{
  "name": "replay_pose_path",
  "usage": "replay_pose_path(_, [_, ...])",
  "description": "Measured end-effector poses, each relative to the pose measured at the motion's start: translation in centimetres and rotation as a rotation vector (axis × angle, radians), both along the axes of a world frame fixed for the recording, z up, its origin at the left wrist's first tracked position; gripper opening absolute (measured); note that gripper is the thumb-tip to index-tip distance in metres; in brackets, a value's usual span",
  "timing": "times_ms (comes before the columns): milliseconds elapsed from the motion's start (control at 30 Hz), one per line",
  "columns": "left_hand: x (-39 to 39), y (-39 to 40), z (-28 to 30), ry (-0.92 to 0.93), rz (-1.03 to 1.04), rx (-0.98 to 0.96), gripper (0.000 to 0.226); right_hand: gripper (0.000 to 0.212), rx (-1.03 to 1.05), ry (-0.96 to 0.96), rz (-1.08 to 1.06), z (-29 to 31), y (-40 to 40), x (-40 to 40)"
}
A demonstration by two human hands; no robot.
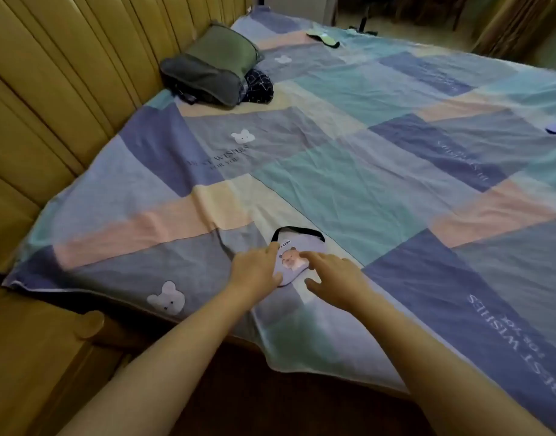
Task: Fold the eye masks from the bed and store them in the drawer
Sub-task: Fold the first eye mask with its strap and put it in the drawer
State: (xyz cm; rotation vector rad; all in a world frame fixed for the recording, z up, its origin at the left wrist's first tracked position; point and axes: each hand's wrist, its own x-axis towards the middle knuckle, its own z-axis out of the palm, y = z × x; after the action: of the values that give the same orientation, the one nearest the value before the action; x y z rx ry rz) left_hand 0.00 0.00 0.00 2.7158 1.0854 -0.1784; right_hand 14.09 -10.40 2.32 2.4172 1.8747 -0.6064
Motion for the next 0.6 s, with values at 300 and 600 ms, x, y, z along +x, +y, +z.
replay_pose_path(300, [4.3, 5.6, -10.3, -0.138, 0.163, -0.291, 0.060, 0.048, 0.045, 0.011, -0.091, -10.3, 4.9, 2.5])
replay_pose_path(600, [6.9, 6.5, -7.7, -0.682, 0.232, -0.700, 0.014, 0.061, 0.364, 0.428, -0.484, -10.6, 5.5, 3.8])
